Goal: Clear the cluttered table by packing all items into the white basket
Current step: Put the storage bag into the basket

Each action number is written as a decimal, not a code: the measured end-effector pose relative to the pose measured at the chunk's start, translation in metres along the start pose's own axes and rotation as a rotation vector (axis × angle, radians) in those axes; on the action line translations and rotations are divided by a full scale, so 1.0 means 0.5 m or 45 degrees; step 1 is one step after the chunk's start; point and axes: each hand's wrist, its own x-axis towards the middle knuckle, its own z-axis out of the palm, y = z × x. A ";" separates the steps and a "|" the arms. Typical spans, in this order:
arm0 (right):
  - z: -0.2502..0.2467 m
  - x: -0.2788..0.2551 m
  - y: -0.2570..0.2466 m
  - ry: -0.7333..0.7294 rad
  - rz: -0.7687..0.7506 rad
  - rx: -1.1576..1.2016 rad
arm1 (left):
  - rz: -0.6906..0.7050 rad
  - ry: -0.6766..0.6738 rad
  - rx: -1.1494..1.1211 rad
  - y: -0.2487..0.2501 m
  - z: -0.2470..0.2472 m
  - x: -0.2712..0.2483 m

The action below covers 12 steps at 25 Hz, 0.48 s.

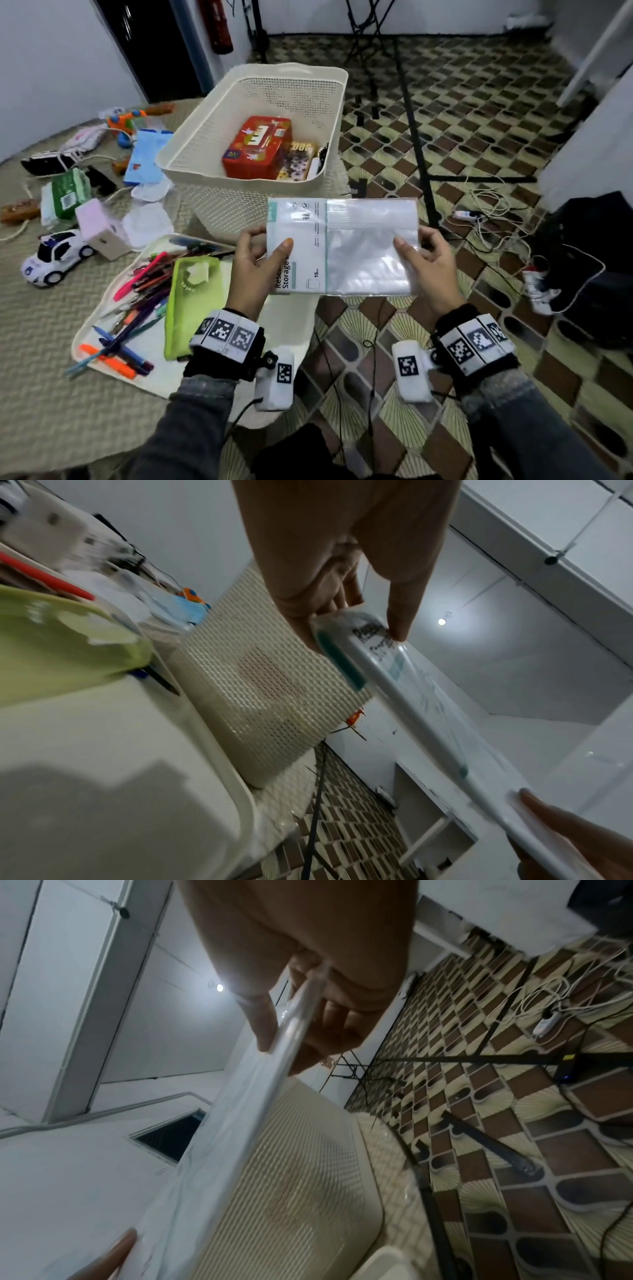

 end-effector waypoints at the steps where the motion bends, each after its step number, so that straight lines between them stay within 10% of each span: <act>1: -0.024 0.007 -0.004 0.033 -0.011 -0.006 | 0.005 -0.036 0.009 0.002 0.026 0.003; 12: -0.206 0.134 -0.010 0.279 0.062 0.020 | -0.057 -0.312 0.049 -0.025 0.273 0.102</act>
